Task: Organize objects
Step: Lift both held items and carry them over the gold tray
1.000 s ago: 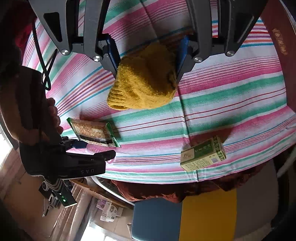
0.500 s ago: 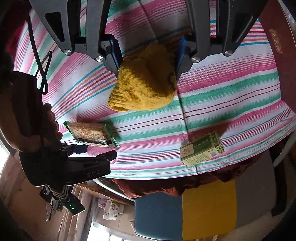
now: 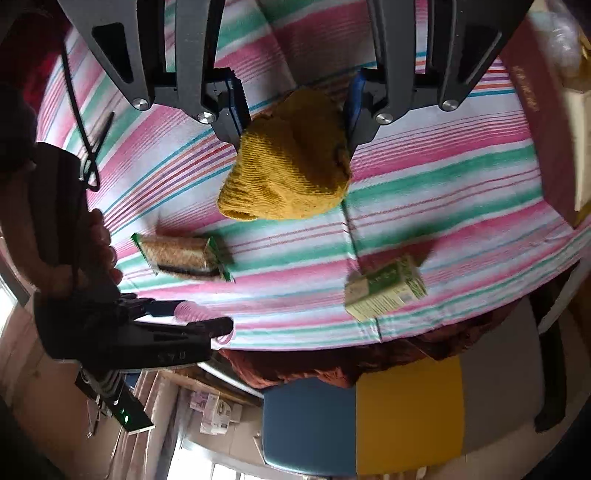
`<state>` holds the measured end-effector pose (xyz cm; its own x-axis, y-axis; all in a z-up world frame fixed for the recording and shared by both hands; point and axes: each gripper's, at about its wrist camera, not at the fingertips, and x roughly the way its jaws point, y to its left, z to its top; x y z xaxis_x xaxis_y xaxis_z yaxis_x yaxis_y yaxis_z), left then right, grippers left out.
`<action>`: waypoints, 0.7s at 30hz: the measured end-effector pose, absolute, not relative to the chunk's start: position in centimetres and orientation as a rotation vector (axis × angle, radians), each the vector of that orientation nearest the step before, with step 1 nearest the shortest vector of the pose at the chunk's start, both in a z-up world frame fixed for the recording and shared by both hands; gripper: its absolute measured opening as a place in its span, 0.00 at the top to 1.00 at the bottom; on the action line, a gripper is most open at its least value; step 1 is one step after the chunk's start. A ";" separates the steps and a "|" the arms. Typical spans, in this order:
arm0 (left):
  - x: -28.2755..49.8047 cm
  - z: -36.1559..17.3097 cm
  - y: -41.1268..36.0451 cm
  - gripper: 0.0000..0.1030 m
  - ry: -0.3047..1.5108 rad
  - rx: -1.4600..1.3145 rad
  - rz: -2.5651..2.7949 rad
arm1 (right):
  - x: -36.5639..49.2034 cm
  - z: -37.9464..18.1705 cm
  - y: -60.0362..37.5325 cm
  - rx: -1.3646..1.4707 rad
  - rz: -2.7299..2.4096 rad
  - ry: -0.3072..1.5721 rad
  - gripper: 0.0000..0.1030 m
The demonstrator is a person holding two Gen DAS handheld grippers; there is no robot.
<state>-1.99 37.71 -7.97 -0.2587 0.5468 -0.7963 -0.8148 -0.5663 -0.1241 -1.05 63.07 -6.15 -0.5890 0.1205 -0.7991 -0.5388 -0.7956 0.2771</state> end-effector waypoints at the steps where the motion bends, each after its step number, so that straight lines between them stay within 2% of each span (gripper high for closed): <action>1: -2.0 -7.4 37.2 0.58 0.381 -1.046 1.932 | -1.1 -5.9 62.7 -1.146 2.415 0.716 0.36; 6: -1.8 -3.4 33.5 0.58 0.306 -0.993 1.957 | -1.0 -4.5 60.2 -1.157 2.513 0.690 0.36; 12: -3.6 0.3 25.3 0.57 0.202 -0.968 2.075 | -1.7 -2.5 55.2 -1.197 2.623 0.591 0.36; 21: -7.7 -1.3 10.3 0.57 0.023 -1.121 2.356 | -2.1 0.9 41.8 -1.290 2.883 0.461 0.36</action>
<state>-7.73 10.32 -1.32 -0.5182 0.4509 -0.7268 -0.4652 -0.8617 -0.2029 -2.13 41.78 0.94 -0.6722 -0.1626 -0.7223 -0.0707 -0.9570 0.2812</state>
